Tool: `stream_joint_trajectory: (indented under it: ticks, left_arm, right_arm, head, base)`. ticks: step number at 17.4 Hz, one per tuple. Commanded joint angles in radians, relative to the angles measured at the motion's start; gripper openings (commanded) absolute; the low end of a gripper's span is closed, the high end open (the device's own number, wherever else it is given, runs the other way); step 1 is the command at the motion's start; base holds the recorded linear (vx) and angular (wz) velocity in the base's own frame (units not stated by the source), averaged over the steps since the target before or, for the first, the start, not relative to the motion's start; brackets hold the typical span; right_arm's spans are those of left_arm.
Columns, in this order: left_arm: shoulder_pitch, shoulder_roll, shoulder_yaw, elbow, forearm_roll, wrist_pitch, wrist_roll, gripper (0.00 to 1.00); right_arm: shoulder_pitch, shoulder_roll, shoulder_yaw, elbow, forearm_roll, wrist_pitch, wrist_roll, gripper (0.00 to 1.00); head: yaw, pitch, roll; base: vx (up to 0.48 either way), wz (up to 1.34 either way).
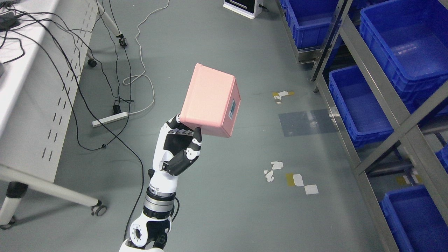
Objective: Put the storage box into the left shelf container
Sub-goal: 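Hold the pink box up in the left hand while turning toward the bin shelving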
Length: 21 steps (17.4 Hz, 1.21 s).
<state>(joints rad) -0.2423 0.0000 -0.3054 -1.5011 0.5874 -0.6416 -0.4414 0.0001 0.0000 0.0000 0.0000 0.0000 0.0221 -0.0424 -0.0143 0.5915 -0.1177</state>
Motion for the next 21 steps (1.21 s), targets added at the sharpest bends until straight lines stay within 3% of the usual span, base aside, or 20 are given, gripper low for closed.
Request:
stream_joint_trajectory:
  ticks: [1, 16, 21]
  left_arm:
    - [0.024, 0.017, 0.006, -0.024, 0.002, -0.012, 0.000, 0.02]
    - [0.118, 0.017, -0.027, -0.022, 0.002, -0.013, -0.079, 0.02]
    - [0.185, 0.017, -0.098, -0.022, -0.001, -0.015, -0.103, 0.02]
  right_arm:
    - [0.009, -0.017, -0.005, -0.017, 0.002, -0.001, -0.001, 1.00]
    - [0.009, -0.017, -0.005, -0.017, 0.002, -0.001, -0.001, 1.00]
    - [0.009, -0.017, -0.005, -0.017, 0.002, -0.001, -0.001, 1.00]
  head:
    - [0.0000, 0.000, 0.000]
    - [0.0000, 0.000, 0.000]
    - [0.0000, -0.001, 0.000]
  base:
    - [0.503, -0.08]
    - [0.575, 0.10]
    - [0.609, -0.37]
